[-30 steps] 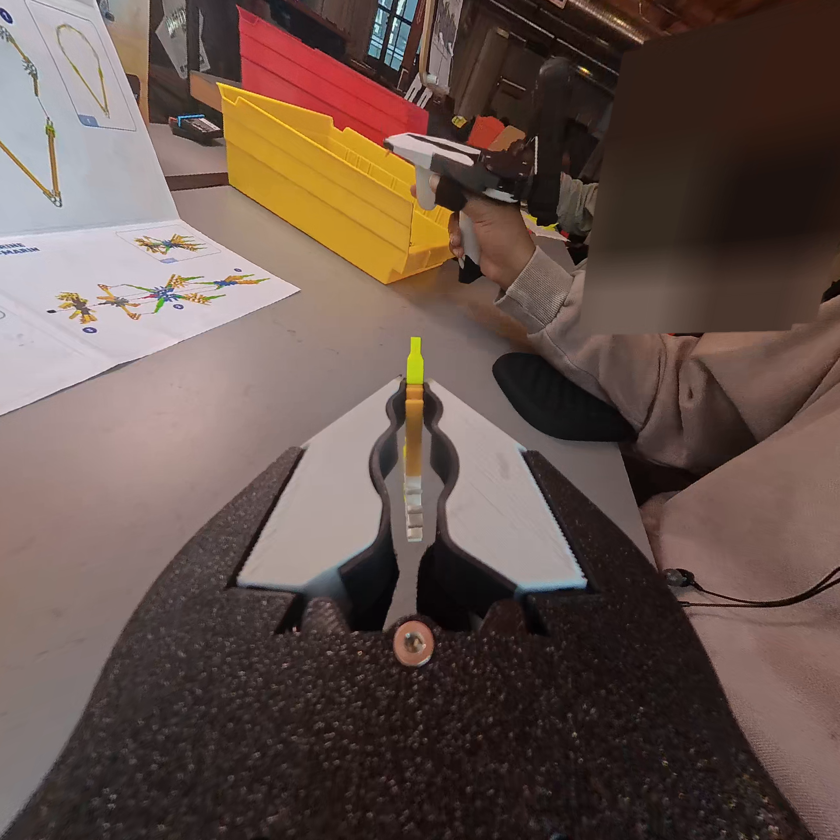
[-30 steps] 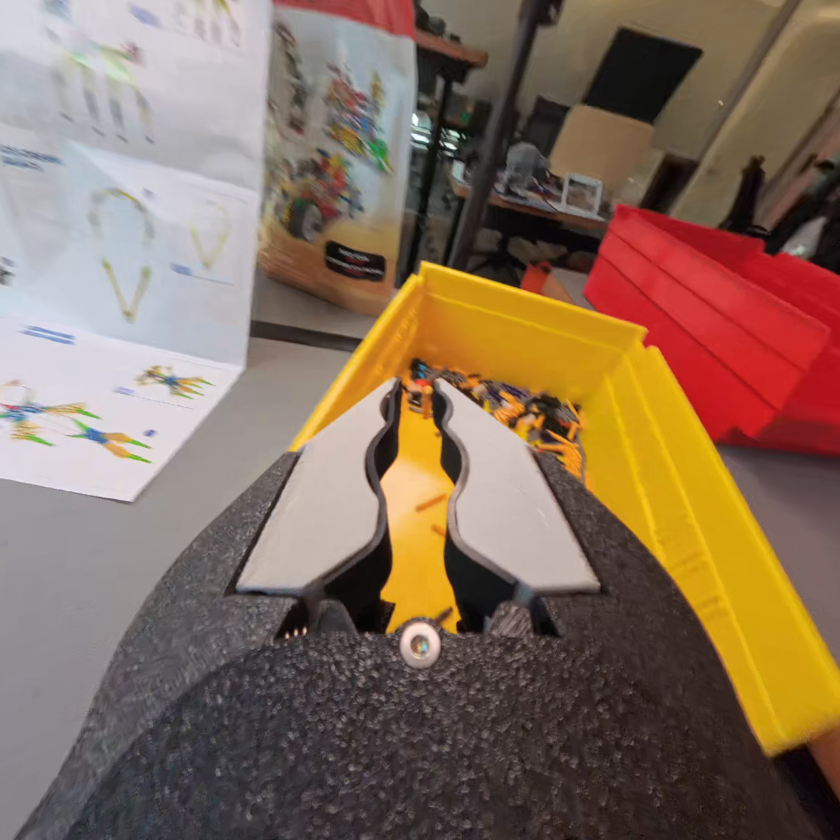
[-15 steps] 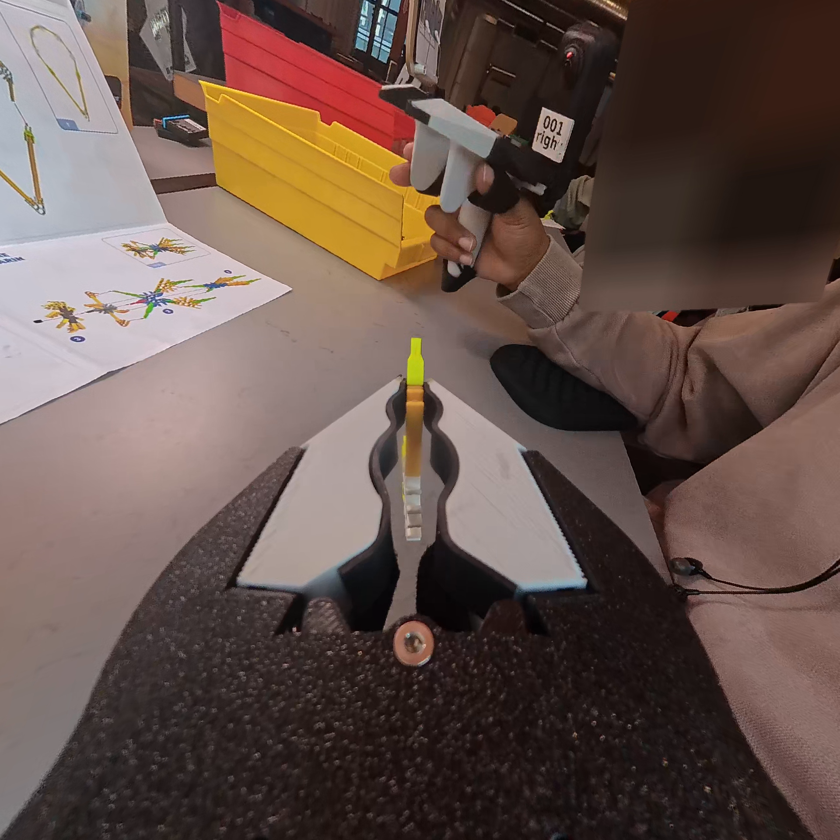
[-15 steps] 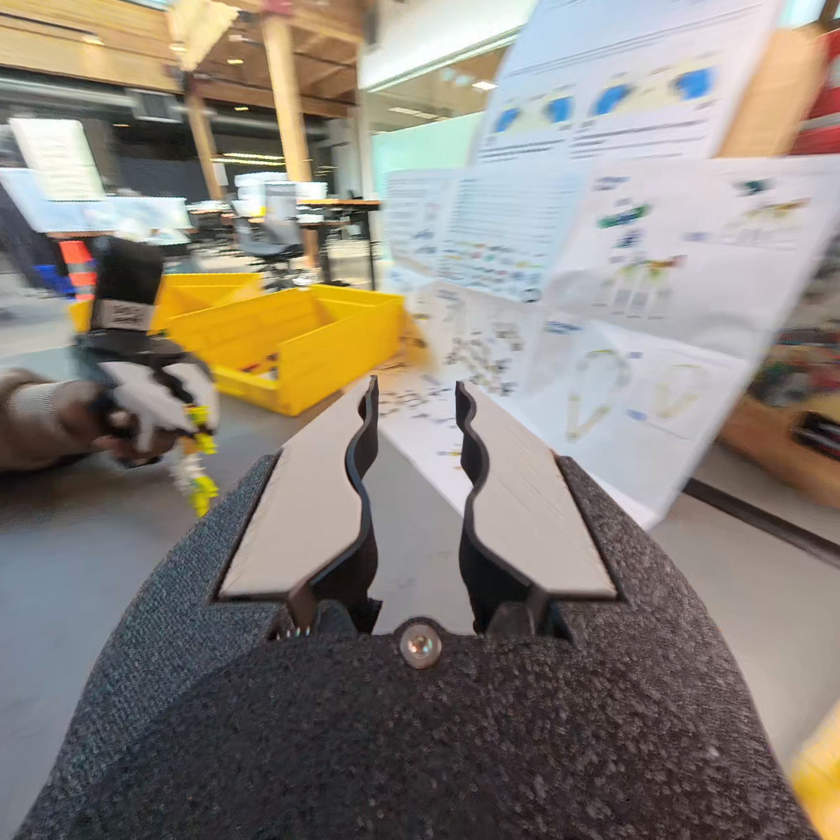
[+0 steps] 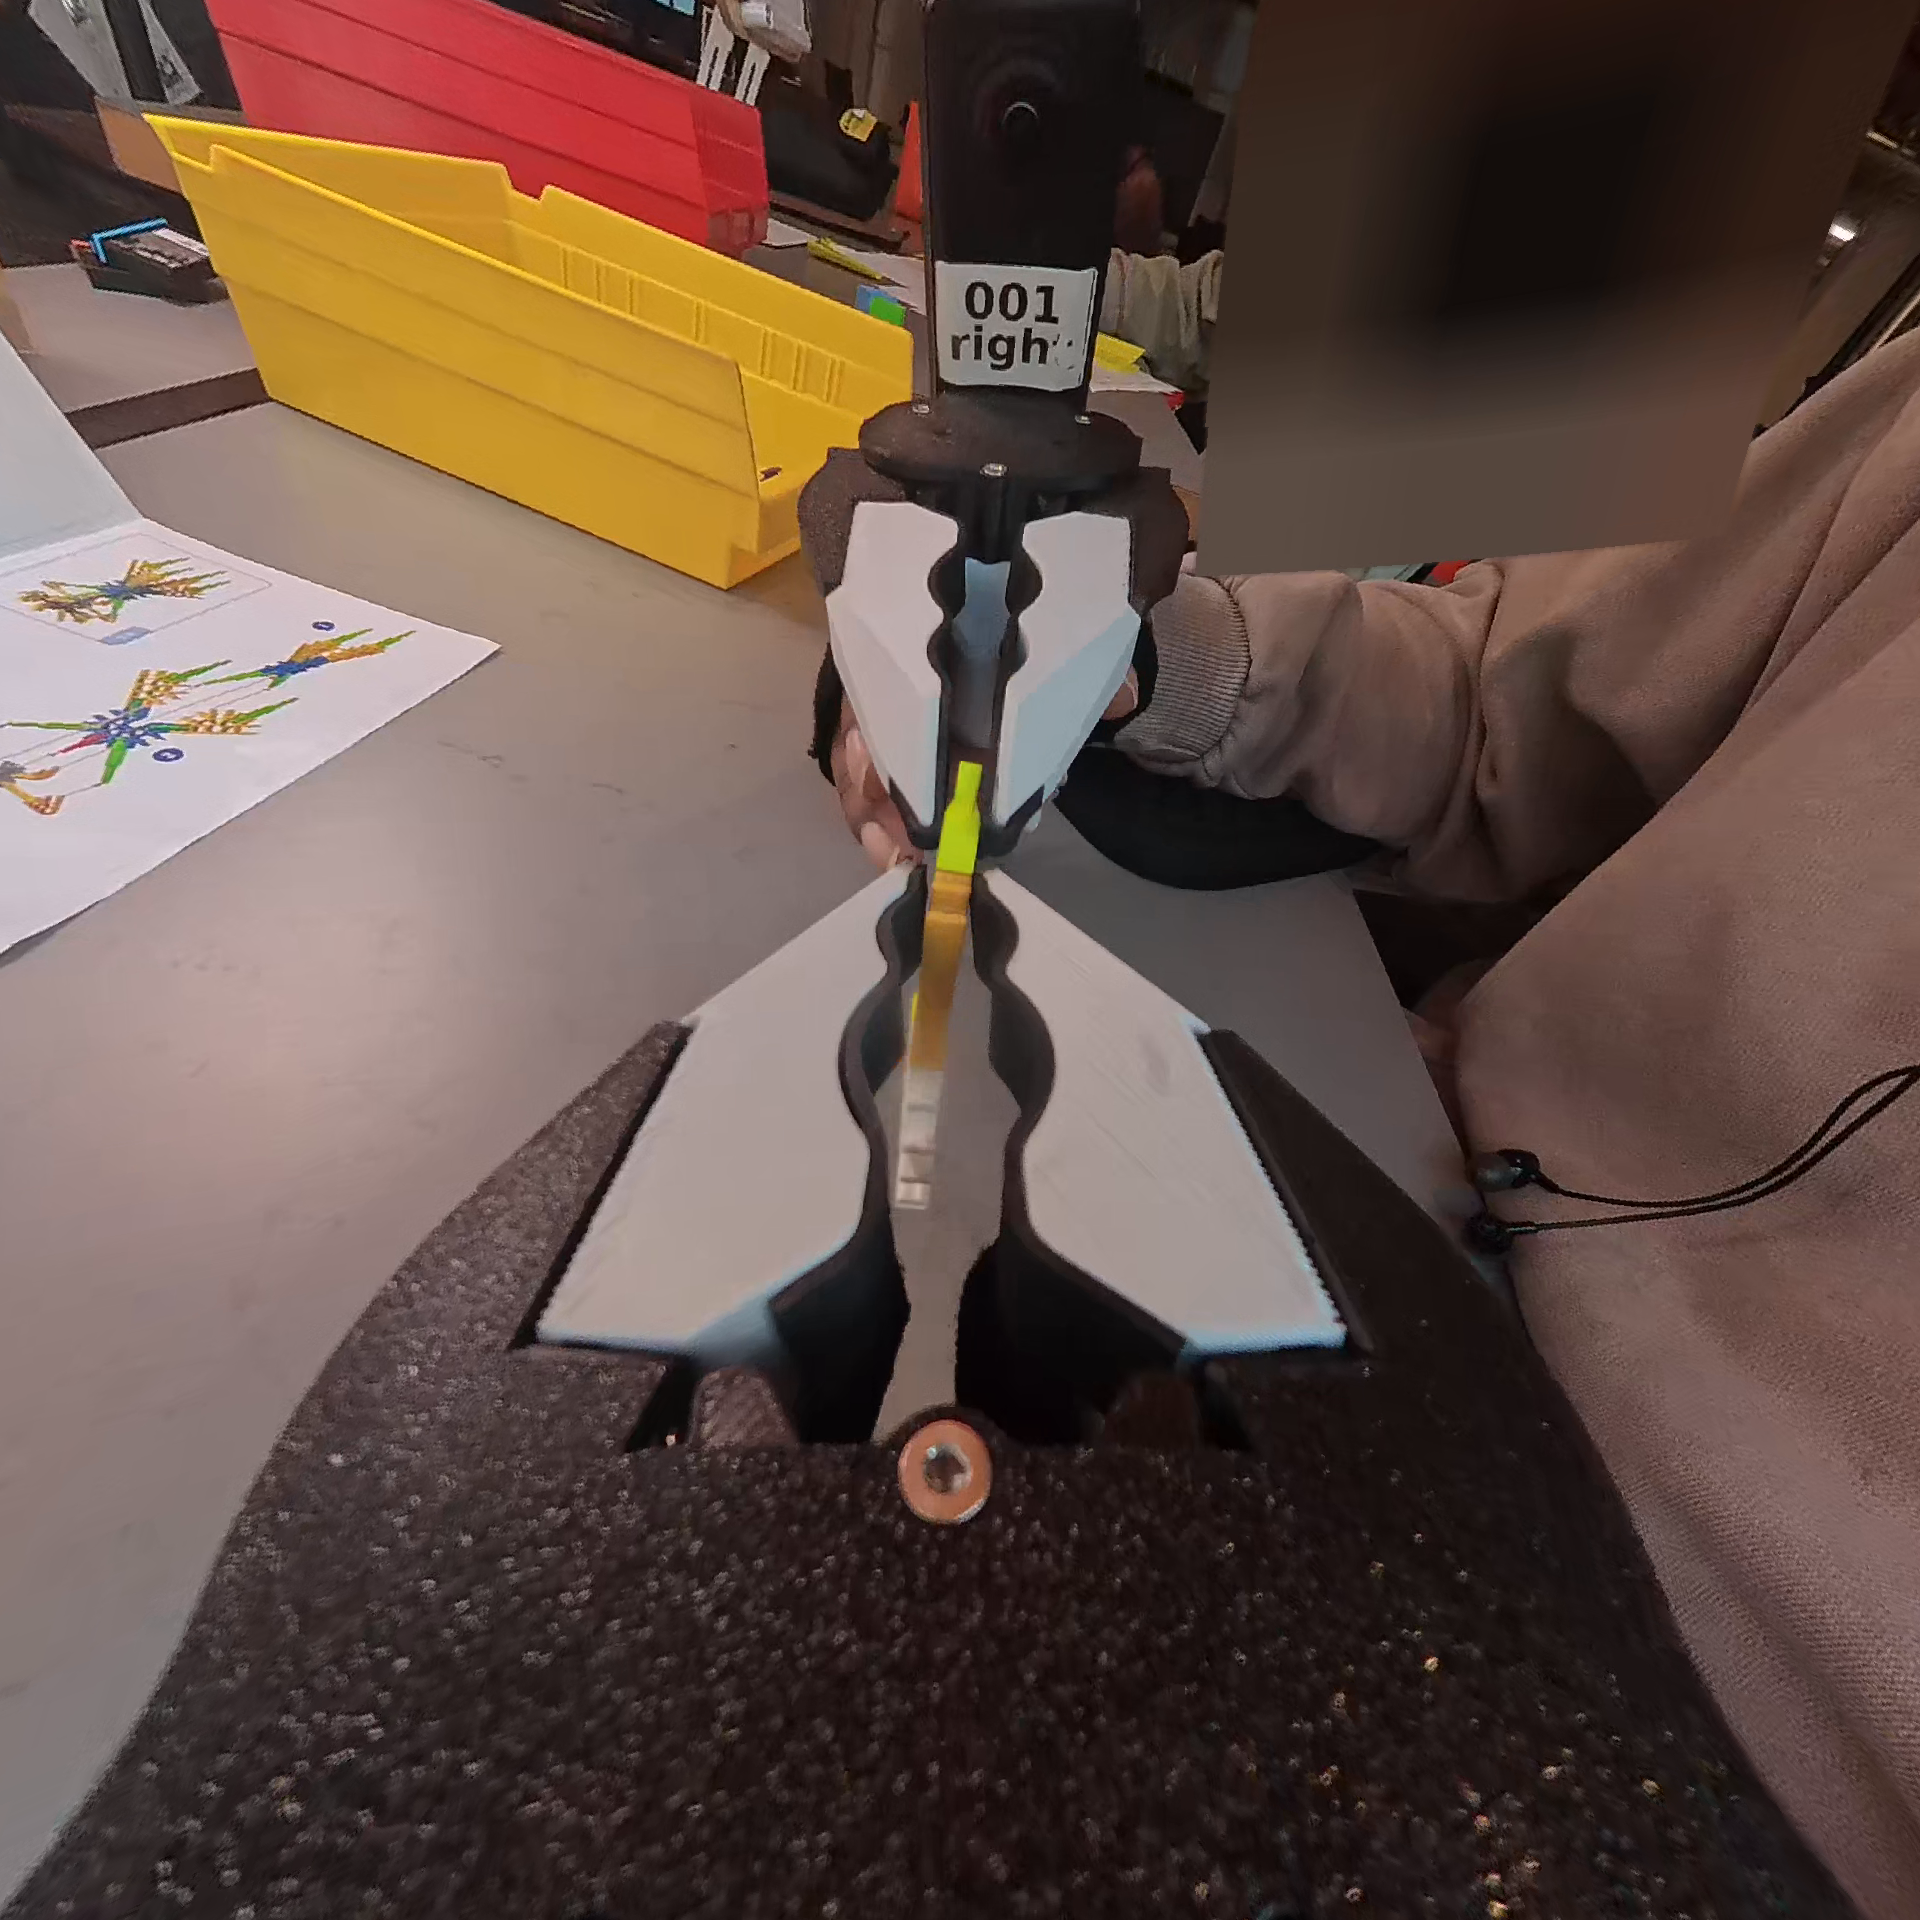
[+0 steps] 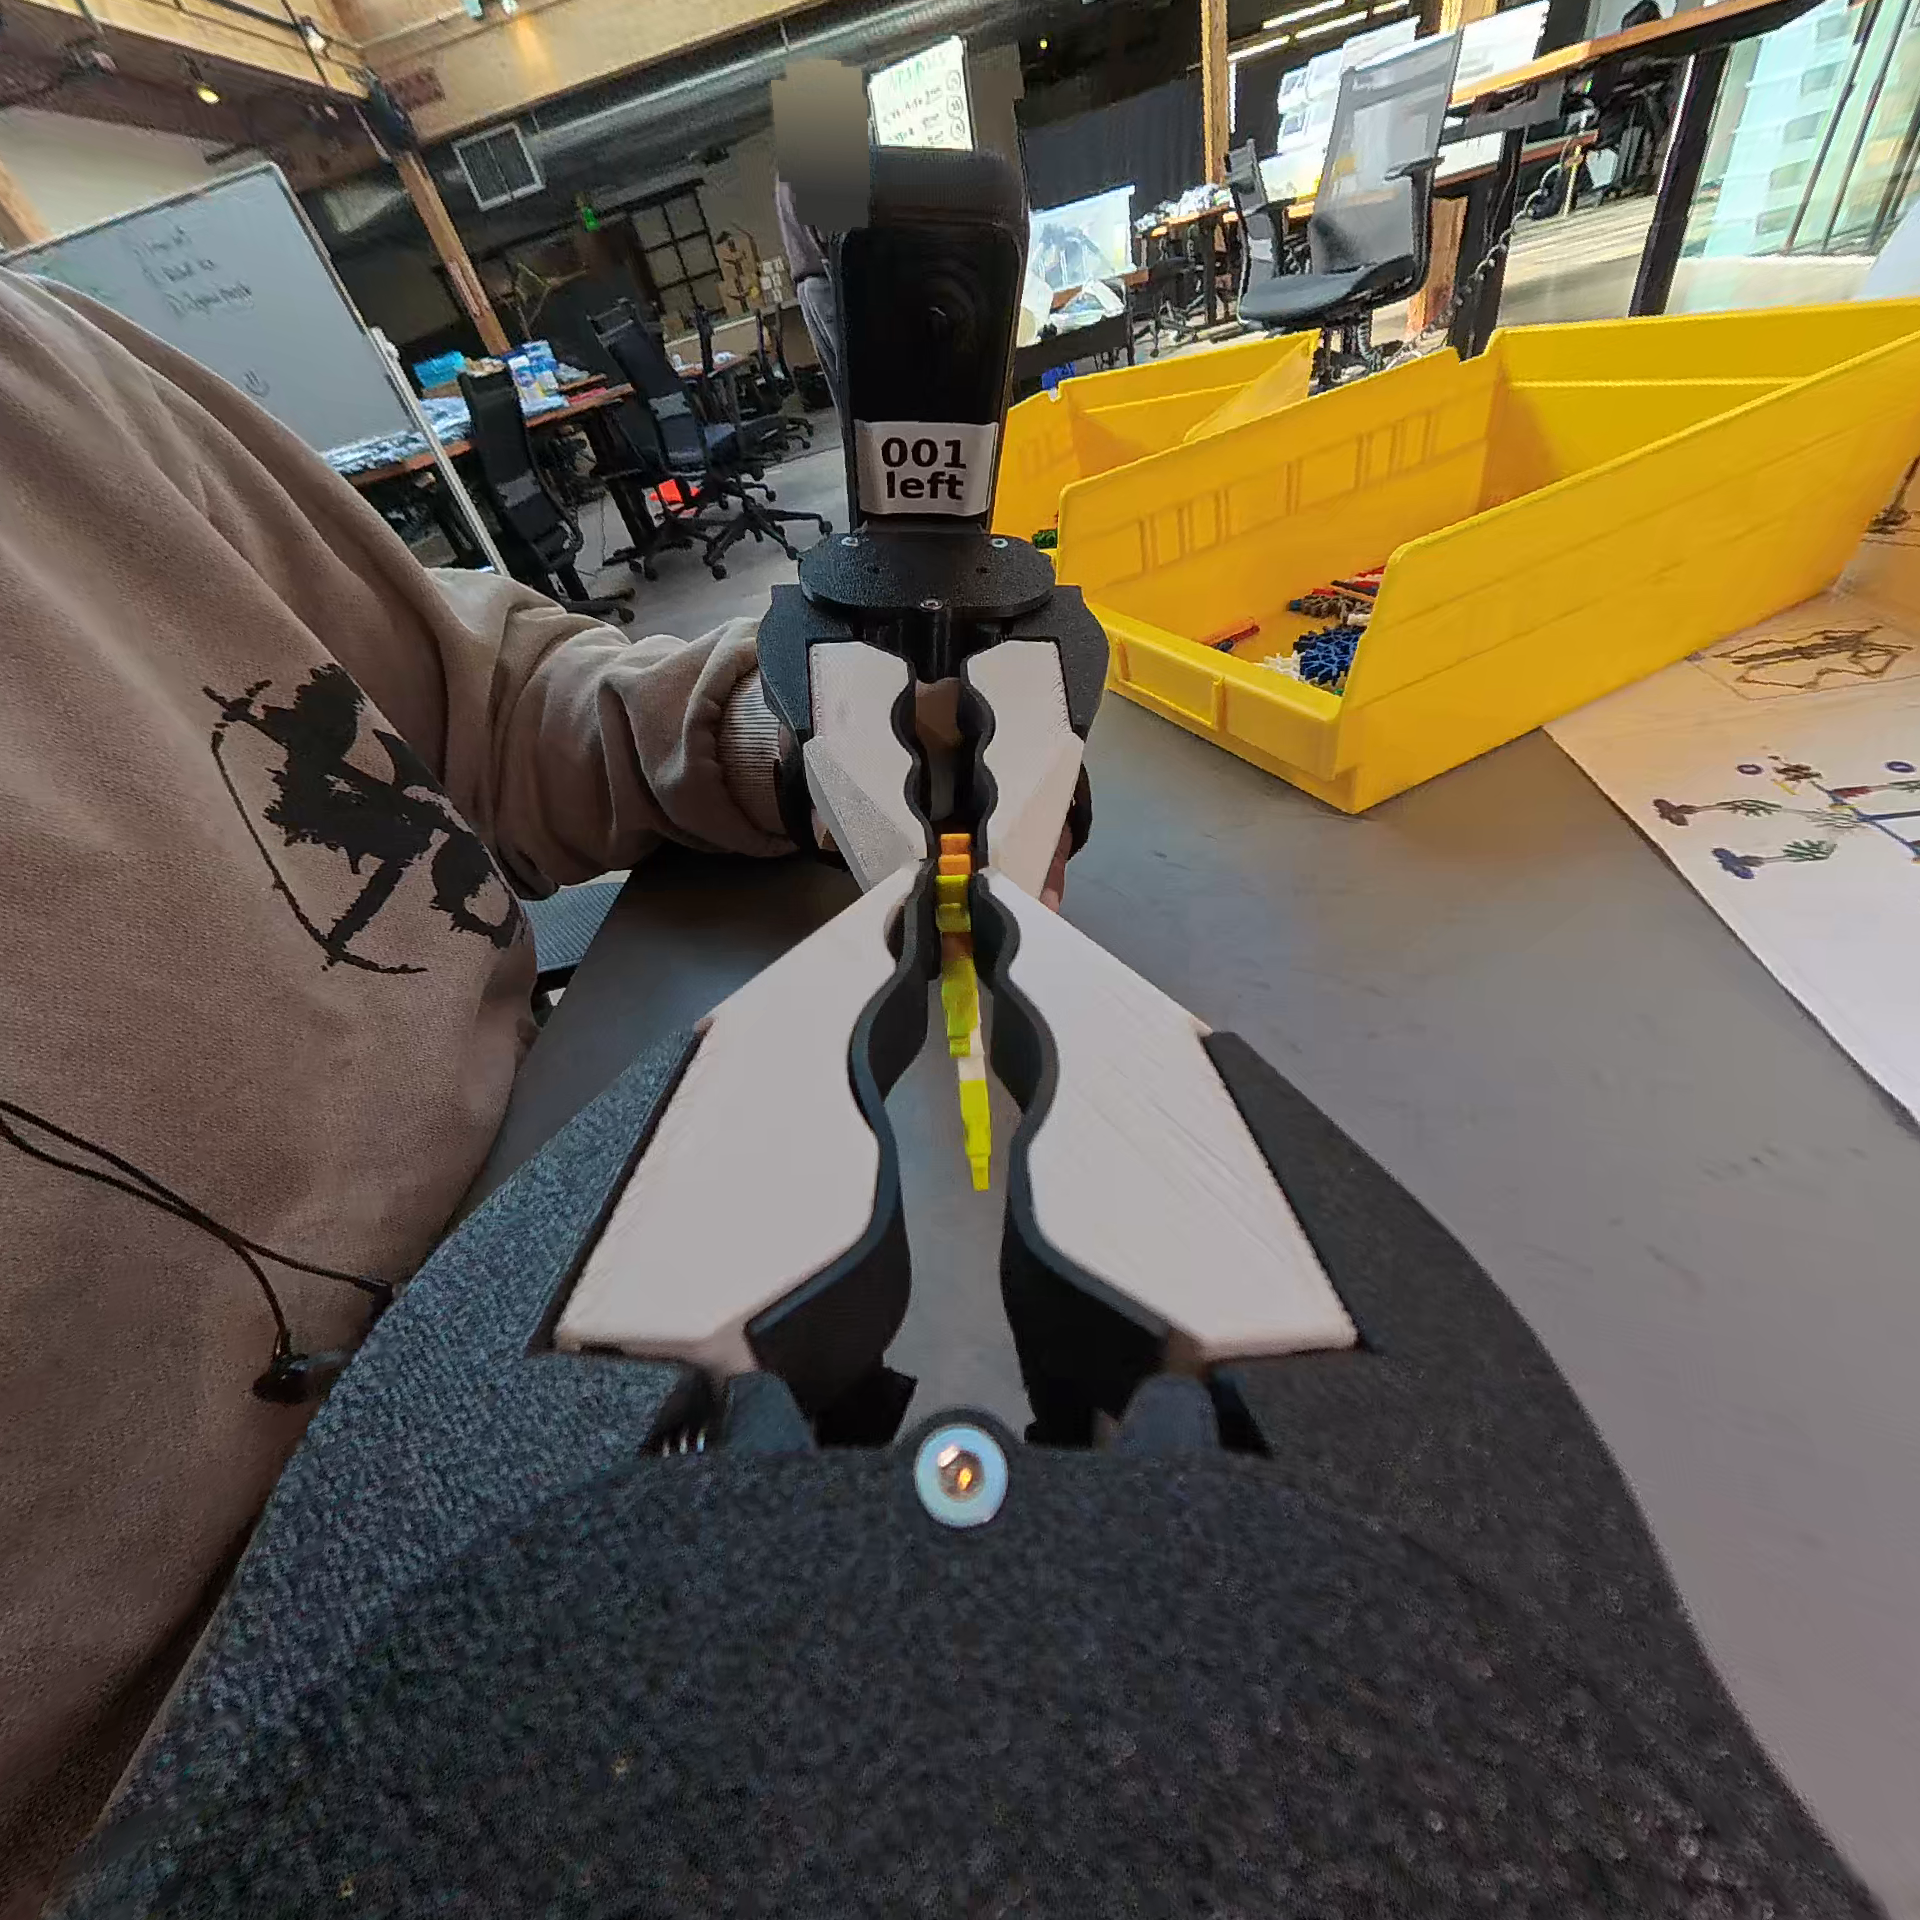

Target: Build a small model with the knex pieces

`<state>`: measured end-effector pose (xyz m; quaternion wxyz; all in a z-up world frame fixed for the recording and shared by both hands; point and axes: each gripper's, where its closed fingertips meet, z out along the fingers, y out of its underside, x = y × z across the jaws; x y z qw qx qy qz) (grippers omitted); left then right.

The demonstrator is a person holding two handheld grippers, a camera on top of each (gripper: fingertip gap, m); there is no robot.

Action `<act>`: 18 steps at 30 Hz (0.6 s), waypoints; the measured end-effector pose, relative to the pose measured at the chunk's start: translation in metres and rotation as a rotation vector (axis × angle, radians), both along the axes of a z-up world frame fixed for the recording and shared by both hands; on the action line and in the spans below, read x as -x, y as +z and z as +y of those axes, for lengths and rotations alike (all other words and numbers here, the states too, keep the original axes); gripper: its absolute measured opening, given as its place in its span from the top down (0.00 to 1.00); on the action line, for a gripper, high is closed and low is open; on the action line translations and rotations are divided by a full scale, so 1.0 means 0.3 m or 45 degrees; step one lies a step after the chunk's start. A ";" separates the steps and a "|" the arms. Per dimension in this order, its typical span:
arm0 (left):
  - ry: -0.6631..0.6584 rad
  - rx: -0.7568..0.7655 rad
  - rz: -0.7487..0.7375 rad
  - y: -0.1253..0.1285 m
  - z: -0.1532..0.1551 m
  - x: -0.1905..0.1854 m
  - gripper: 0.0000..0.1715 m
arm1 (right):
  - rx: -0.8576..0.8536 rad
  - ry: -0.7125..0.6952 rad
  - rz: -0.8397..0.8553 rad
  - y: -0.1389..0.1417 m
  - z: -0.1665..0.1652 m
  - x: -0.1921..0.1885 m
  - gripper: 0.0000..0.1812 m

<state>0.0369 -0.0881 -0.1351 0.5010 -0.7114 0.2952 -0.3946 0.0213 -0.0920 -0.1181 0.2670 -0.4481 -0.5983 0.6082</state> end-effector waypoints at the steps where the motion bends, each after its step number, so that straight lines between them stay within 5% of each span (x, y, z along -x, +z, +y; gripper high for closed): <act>1: 0.004 -0.005 -0.009 0.007 0.000 0.005 0.96 | 0.021 0.000 0.007 0.007 0.004 -0.003 0.98; 8: -0.051 -0.044 -0.125 0.077 -0.030 0.008 0.97 | 0.244 0.080 0.070 0.069 -0.012 -0.022 0.97; 18: -0.261 -0.136 -0.311 0.182 -0.125 -0.014 0.96 | 0.966 0.471 0.154 0.168 -0.099 -0.055 0.96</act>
